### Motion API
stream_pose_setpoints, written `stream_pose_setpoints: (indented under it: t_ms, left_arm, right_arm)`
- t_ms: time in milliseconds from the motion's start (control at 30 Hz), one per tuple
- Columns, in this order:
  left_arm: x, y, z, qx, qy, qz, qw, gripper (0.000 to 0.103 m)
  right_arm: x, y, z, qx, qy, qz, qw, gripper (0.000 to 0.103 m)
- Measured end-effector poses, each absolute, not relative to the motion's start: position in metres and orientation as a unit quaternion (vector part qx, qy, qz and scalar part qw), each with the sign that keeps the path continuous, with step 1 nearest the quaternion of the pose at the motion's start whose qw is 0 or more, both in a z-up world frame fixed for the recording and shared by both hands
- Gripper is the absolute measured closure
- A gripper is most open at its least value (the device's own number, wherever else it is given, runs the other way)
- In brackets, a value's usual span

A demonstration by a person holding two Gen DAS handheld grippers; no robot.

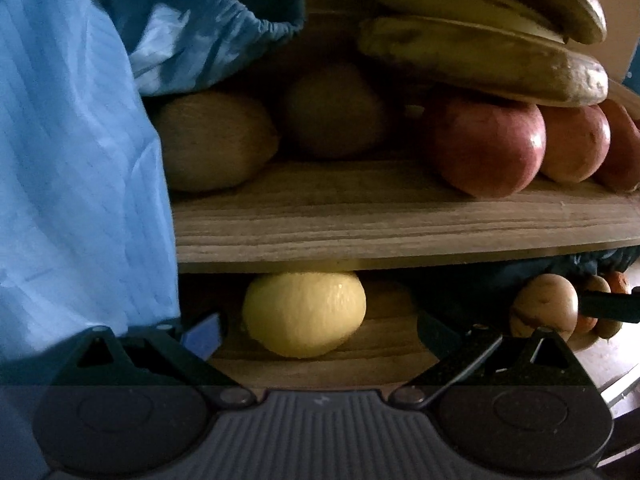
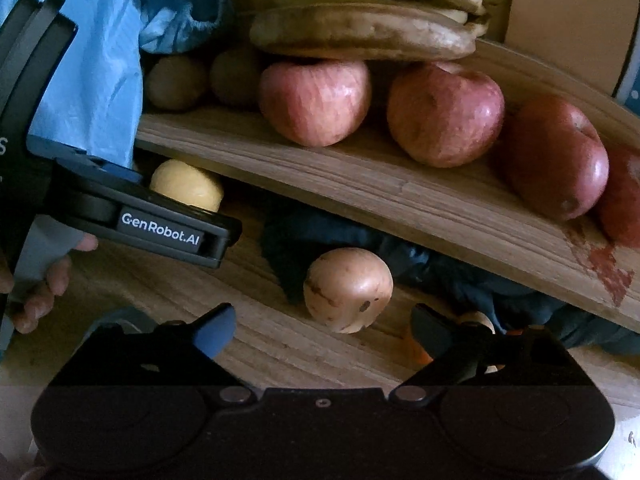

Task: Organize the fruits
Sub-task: 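Reach both open tools under the shelf toward the lemon and pale round fruit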

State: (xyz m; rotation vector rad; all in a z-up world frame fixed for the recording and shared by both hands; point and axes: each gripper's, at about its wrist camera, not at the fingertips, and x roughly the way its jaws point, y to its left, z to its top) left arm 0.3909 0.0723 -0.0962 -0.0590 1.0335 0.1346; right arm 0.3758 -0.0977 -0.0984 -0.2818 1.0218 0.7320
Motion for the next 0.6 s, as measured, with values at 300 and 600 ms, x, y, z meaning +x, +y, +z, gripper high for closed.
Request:
stream_pose_setpoints:
  t_ms: [300,600]
  left_arm:
    - [0.395,0.076,-0.105,-0.038,0.481,0.059,0.874,0.002]
    - [0.396,0.085,-0.117,-0.057,0.49,0.048,0.869,0.016]
  right_arm:
    - [0.379,-0.089,-0.103,-0.137,0.468,0.345,0.802,0.016]
    - [0.384,-0.082,-0.112,-0.138,0.475,0.342,0.799,0.024]
